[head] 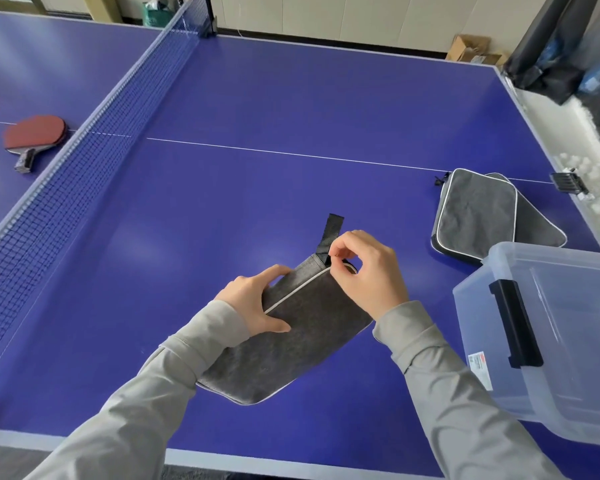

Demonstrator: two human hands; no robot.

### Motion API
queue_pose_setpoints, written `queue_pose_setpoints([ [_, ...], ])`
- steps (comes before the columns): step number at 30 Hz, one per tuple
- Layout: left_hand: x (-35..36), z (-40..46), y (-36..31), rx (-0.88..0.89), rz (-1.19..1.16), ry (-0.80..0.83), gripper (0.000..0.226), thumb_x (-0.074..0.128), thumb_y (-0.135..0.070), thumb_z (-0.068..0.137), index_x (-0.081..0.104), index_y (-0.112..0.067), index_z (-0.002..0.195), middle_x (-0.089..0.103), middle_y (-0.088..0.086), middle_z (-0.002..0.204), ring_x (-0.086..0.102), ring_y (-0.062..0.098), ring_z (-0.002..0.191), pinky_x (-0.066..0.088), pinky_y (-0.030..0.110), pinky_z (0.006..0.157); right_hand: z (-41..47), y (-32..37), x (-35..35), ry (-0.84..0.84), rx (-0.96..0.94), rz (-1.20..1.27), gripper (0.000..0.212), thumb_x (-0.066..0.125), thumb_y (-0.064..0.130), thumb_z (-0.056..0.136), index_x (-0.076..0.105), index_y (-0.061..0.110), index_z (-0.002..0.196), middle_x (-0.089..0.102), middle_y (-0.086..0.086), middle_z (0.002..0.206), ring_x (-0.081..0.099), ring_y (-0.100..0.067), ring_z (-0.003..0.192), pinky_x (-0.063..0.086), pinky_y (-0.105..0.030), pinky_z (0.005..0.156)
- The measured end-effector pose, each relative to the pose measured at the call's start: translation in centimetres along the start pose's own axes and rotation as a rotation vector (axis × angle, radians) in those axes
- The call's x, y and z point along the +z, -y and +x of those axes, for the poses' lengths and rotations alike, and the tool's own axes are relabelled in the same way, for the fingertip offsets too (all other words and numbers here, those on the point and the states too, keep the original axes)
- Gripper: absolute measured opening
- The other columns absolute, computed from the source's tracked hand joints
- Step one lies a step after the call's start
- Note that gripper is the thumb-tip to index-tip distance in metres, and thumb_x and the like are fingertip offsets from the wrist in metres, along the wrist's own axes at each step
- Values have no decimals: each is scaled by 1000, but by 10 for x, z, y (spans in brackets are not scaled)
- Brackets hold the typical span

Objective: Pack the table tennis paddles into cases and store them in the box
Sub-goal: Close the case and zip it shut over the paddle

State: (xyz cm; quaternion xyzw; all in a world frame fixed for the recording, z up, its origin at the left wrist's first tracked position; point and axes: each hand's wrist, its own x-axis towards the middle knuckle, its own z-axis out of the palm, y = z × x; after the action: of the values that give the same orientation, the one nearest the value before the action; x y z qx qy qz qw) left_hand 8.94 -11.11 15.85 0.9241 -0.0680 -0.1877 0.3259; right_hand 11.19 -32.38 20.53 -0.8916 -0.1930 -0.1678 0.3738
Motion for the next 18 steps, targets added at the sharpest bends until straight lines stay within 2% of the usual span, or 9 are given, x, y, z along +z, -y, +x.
queue_pose_setpoints([
  [3, -3, -7, 11, -20, -110, -38, 76, 80, -48, 51, 39, -51, 115, 68, -13, 82, 65, 13, 74, 54, 30, 78, 4, 3, 11, -9, 61, 74, 8, 65, -2, 78, 64, 6, 78, 58, 2, 77, 54, -14, 75, 43, -12, 71],
  [6, -9, -15, 25, -77, -282, -97, 68, 79, -47, 47, 44, -58, 104, 67, -15, 76, 66, 12, 76, 53, 28, 77, 6, 4, 28, 42, 163, 193, 8, 66, 7, 84, 66, 10, 91, 60, 7, 88, 56, -13, 85, 39, -7, 79],
  [8, -12, -23, 39, -127, -416, -136, 66, 82, -41, 45, 45, -64, 94, 69, -12, 75, 68, 11, 75, 53, 25, 73, 3, 2, 42, 66, 227, 227, 19, 65, 12, 86, 65, 14, 105, 60, 7, 99, 56, -9, 94, 40, -11, 83],
  [10, -17, -32, 57, -185, -574, -183, 65, 85, -34, 45, 50, -64, 91, 73, -7, 77, 70, 12, 71, 55, 22, 64, -5, -3, 55, 88, 303, 246, 28, 64, 16, 87, 61, 17, 115, 59, 7, 109, 55, -5, 102, 43, -18, 89],
  [13, -28, -47, 94, -310, -769, -291, 64, 87, -23, 44, 59, -59, 89, 75, -2, 76, 72, 18, 67, 56, 25, 55, -24, -13, 77, 272, 438, 194, 38, 62, 19, 89, 53, 17, 126, 52, 3, 123, 49, -13, 117, 41, -26, 97],
  [18, -55, -76, 166, -530, -938, -405, 74, 90, -24, 37, 60, -45, 103, 75, 4, 79, 72, 23, 67, 55, 28, 52, -67, -22, 116, 569, 566, -9, 56, 58, 30, 92, 35, 23, 142, 34, 2, 145, 32, -18, 137, 31, -37, 110],
])
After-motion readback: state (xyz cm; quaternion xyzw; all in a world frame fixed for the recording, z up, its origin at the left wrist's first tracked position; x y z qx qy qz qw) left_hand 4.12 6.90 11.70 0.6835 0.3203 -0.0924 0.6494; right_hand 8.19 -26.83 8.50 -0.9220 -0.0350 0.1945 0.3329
